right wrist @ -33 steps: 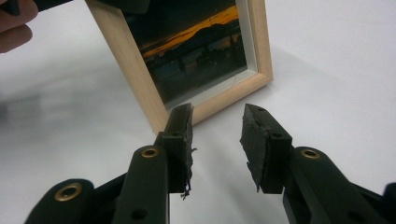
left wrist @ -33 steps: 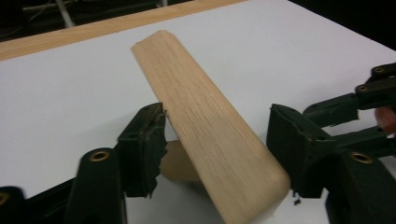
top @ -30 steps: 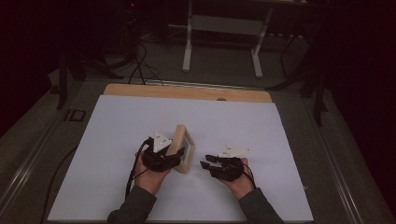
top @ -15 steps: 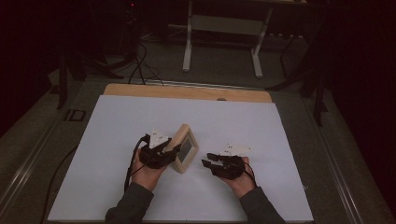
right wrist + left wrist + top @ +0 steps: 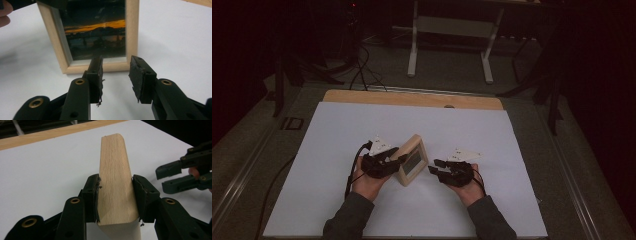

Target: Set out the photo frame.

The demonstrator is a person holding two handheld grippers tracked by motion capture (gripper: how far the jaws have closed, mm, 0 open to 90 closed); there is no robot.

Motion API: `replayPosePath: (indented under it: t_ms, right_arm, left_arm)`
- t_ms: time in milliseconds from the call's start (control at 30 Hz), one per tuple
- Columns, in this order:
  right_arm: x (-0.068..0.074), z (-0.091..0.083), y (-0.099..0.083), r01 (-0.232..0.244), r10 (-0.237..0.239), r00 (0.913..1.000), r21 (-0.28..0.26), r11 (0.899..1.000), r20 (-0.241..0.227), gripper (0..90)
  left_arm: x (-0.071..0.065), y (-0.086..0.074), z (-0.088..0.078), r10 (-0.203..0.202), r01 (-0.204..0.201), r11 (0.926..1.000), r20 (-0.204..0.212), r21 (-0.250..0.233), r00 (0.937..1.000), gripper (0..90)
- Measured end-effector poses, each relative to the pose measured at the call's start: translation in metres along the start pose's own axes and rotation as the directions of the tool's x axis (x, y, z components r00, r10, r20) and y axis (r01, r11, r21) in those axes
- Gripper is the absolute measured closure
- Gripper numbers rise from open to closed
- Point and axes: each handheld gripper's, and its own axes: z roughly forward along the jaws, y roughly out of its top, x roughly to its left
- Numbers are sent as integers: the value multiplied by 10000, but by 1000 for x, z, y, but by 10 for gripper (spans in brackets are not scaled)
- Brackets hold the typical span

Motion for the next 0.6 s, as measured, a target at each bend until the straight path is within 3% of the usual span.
replayPosePath:
  t_ms: [233,600]
  right_arm:
    - [-7,2,3,-147,147,9999,1,9999,72,619]
    - [-12,6,12,-205,204,9998,-124,9997,-40,567]
  left_arm:
    - [2,0,1,159,-156,9999,421,-73,9990,596]
    - [8,-1,3,299,-271,9993,1202,-242,9923,599]
